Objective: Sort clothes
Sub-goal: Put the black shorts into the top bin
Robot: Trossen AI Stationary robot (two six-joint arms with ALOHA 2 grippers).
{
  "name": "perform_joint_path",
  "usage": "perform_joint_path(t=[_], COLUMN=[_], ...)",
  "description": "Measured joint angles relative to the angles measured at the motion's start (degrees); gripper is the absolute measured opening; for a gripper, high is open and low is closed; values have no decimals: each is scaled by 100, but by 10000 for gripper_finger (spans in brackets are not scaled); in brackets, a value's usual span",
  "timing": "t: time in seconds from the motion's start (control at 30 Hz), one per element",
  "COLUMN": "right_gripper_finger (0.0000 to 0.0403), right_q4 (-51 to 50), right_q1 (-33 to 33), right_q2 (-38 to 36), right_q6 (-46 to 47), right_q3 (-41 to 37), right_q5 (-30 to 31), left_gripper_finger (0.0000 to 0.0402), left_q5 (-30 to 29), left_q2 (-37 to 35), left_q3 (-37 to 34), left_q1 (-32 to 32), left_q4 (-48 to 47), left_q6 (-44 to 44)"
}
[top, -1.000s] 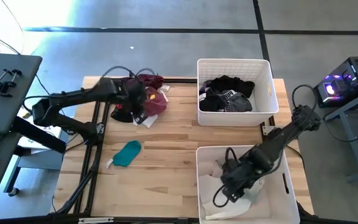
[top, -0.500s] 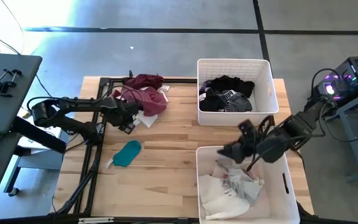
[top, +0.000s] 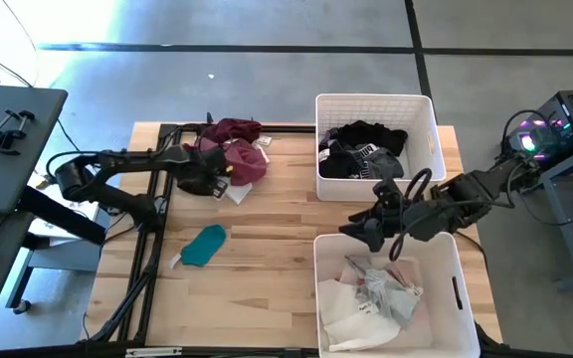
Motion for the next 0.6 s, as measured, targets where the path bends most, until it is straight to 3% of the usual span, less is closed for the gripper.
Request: perform_joint_path(t=[0.23, 0.33, 0.43, 0.6], right_gripper_finger=[271, 271, 271, 271], right_q4=[137, 150, 152, 175], right_q1=[4, 4, 4, 4], right_q2=[15, 15, 17, 47], right_q6=[-2, -2, -2, -118], right_q3=[0, 0, 0, 0], right_q5=[10, 82, 158, 350], left_gripper_finger=[133, 92, 24, 5], left_q5=[301, 381, 445, 627], left_q2=[634, 723, 676, 223], left_q3=[-119, -112, -106, 558], left_q1=[308, 239, 159, 71], left_q4=[60, 103, 84, -1044], left_q6=[252, 500, 758, 1199])
